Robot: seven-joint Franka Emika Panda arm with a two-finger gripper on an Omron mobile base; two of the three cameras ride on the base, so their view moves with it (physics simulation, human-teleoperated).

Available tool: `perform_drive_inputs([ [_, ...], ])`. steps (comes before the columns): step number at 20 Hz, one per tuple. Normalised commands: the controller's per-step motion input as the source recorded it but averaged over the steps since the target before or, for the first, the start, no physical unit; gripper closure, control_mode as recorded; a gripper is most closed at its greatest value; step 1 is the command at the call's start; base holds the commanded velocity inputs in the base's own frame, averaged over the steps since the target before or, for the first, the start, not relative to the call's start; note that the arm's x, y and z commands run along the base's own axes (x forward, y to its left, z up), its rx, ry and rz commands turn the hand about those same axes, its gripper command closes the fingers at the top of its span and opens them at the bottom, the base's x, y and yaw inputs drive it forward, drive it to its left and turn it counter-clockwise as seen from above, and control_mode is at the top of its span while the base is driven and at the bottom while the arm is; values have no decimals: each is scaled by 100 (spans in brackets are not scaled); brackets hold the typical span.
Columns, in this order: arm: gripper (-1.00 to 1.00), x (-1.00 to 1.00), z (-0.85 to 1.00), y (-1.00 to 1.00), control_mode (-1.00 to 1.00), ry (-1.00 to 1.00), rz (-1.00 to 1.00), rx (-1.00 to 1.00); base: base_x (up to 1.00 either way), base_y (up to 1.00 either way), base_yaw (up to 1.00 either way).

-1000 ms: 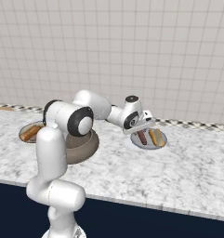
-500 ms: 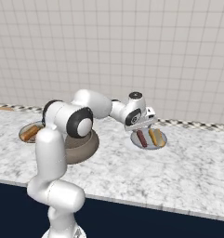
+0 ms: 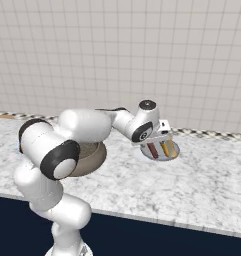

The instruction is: Place one bun and one sausage from the bowl on each plate.

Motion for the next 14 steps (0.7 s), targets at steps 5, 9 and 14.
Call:
perform_drive_inputs([
  [5, -100, -100, 40, -21, -100, 25, -23, 13, 0, 0, 0],
  [9, -100, -98, 2, -21, -100, 28, -25, 11, 0, 0, 0],
  [14, -100, -98, 0, -30, -100, 16, -29, 6, 0, 0, 0],
])
